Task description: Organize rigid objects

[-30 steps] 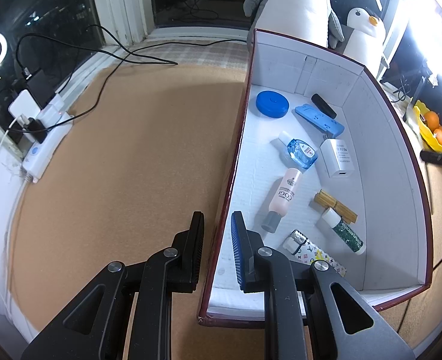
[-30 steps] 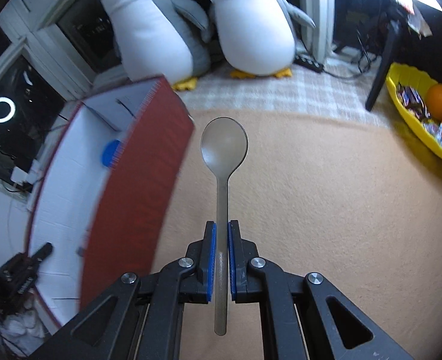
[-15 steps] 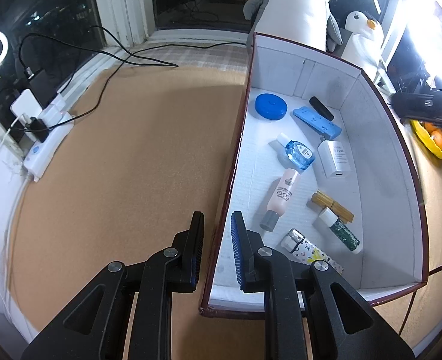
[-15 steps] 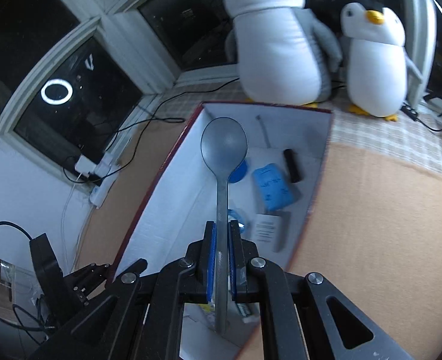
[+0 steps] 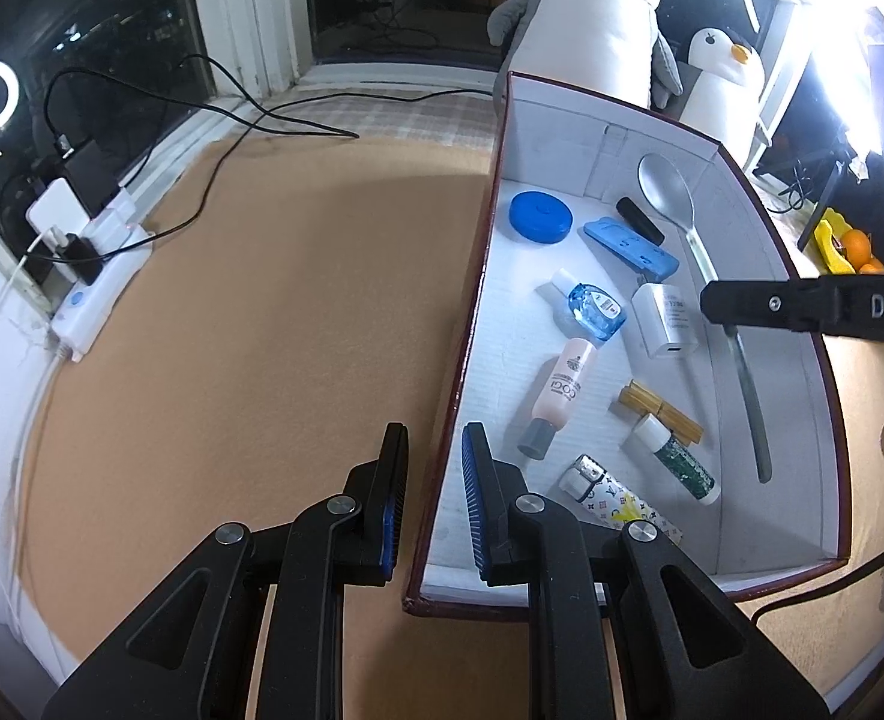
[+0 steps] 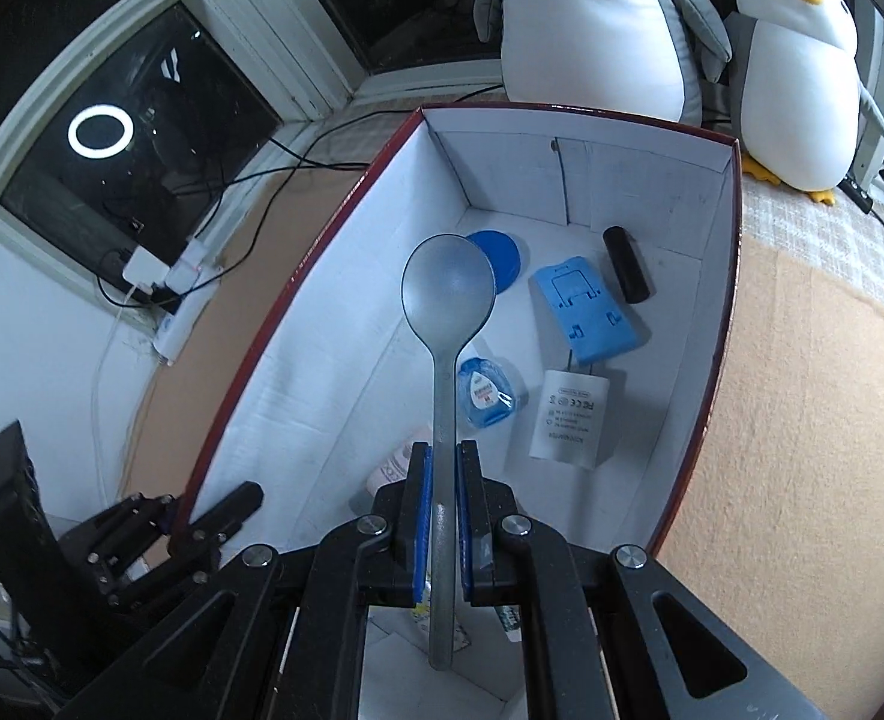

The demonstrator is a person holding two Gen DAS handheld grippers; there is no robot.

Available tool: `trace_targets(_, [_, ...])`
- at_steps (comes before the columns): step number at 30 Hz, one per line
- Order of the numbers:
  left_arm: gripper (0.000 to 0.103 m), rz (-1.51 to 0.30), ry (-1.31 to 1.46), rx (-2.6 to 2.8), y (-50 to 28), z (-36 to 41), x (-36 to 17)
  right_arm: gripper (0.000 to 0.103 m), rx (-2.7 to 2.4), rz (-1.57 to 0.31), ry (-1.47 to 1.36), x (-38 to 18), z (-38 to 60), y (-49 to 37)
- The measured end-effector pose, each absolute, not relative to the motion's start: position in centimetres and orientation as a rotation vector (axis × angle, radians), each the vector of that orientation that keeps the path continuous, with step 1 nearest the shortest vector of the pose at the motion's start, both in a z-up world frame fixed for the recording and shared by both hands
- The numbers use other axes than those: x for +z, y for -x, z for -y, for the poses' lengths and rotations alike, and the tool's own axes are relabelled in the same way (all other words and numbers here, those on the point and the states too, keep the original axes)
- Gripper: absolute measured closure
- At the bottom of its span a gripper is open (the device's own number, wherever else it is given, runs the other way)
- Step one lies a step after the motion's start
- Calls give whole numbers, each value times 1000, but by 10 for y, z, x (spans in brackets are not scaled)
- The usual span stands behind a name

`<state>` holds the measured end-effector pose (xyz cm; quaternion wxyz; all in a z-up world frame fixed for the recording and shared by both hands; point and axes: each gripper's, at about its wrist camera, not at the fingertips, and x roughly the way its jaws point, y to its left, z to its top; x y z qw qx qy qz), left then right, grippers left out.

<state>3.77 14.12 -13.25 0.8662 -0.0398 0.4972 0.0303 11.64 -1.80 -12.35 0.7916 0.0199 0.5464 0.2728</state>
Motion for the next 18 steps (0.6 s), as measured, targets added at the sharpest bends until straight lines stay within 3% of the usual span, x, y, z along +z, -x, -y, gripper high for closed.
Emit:
trace_targets(3, [86,-1039,80,63,-35,-140,-130,94,580,-1162,-8,-121,18,-111])
trace_targets(5, [86,-1036,79,65,-33,-139,-128,81,576,-1150,-3,-118,20,-108])
trace_targets(9, [86,-1029,75,73,-29,-138,-123,74,575,-1138,-10,-114,26,-102])
trace_targets(13, [86,-1023,73,82,-24,-137,-118,61,581,-1124,1,-110,31,-94])
trace_targets(18, [86,-1015,70,95,-18,-136,-113,59,576,-1116,13,-108,35,-86])
